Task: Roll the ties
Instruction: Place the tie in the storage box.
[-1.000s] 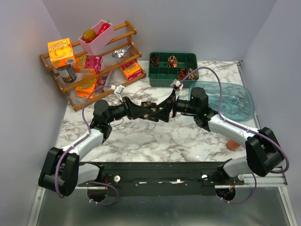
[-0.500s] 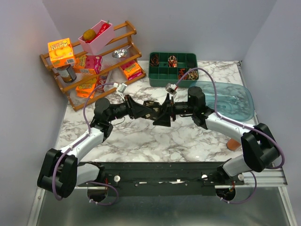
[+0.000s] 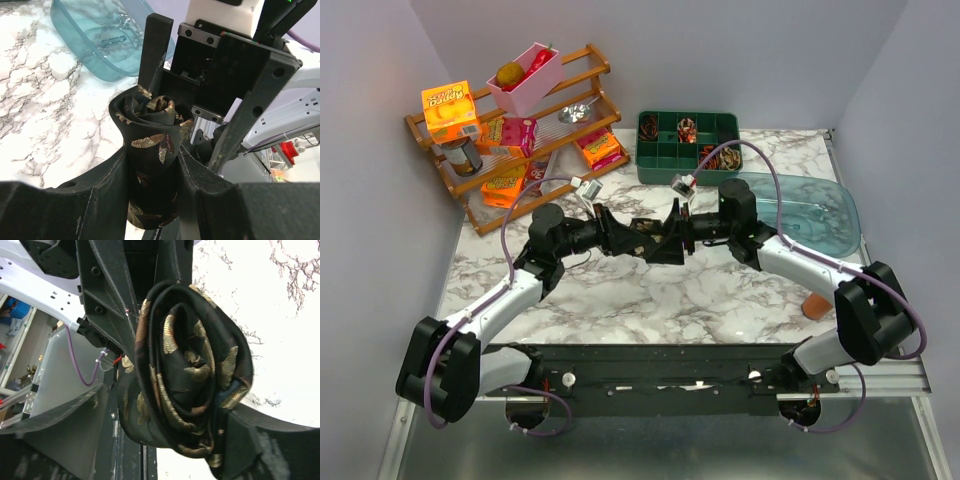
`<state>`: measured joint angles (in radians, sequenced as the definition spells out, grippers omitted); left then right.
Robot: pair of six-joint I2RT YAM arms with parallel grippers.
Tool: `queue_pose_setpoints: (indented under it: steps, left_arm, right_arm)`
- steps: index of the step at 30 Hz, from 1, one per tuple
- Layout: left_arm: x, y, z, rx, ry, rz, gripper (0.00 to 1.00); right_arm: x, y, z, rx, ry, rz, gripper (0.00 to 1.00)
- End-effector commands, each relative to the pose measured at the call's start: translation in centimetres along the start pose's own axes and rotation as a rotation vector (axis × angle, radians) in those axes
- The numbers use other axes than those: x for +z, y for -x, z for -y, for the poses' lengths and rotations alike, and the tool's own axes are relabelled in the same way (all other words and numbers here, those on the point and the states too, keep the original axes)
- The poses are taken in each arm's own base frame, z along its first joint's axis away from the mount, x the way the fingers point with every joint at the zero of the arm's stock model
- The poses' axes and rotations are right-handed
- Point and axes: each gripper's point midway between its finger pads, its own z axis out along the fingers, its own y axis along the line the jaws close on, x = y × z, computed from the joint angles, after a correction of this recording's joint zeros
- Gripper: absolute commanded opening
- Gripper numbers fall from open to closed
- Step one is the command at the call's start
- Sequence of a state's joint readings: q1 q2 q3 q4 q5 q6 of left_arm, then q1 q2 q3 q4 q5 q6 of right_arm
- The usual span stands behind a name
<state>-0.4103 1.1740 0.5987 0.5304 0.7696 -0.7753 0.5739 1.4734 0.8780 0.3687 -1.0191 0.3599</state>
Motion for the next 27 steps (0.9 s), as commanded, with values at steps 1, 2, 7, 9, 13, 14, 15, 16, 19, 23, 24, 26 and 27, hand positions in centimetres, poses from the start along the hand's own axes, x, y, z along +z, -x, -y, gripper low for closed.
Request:
queue_pose_setpoints:
  steps: [1, 2, 7, 9, 13, 14, 15, 16, 19, 23, 24, 26, 27]
  left_arm:
    - [0.1, 0.3, -0.5, 0.042, 0.054, 0.002, 0.45]
    - [0.1, 0.0, -0.7, 0.049, 0.066, -0.013, 0.45]
    - [0.1, -0.3, -0.6, 0.055, 0.075, -0.012, 0.45]
    - [0.1, -0.3, -0.7, 0.053, 0.08, -0.011, 0.46]
    - [0.1, -0.2, -0.6, 0.055, 0.079, -0.007, 0.47]
    - [0.2, -0.1, -0.6, 0.055, 0.081, -0.006, 0.47]
    - [0.2, -0.1, -0.6, 0.054, 0.084, -0.005, 0.48]
    - [0.2, -0.2, -0.7, 0.053, 0.086, -0.008, 0.48]
    - [0.2, -0.2, -1.0, 0.055, 0.1, -0.009, 0.52]
    - [0.0, 0.1, -2.1, 0.055, 0.176, -0.001, 0.68]
    - [-0.2, 0.7, -2.9, 0.058, 0.229, 0.026, 0.71]
    - [-0.7, 1.4, -4.1, 0.056, 0.332, 0.045, 0.81]
    - [-1.4, 2.6, -5.3, 0.066, 0.427, 0.098, 0.84]
  right_arm:
    - [0.0, 1.7, -1.0, -0.023, 0.029, 0.004, 0.79]
    - [0.0, 1.6, -1.0, -0.017, 0.031, -0.003, 0.74]
    - [0.1, 1.2, -0.6, 0.002, 0.026, -0.016, 0.65]
    - [0.2, 1.1, -0.5, 0.012, 0.023, -0.02, 0.54]
    - [0.3, 0.9, 0.0, 0.026, 0.011, -0.025, 0.43]
    - [0.4, 0.9, 0.1, 0.026, 0.007, -0.024, 0.38]
    - [0.4, 0.7, 0.3, 0.034, 0.002, -0.027, 0.35]
    - [0.4, 0.7, 0.4, 0.035, -0.001, -0.027, 0.32]
    - [0.6, 0.6, 0.9, 0.044, -0.015, -0.028, 0.22]
    - [0.7, 1.3, 2.1, 0.042, -0.08, -0.003, 0.1]
    - [0.7, 1.5, 2.4, 0.047, -0.099, 0.001, 0.06]
    - [0.9, 2.5, 3.5, 0.042, -0.157, 0.024, 0.01]
    - [0.9, 2.8, 4.0, 0.047, -0.183, 0.029, 0.01]
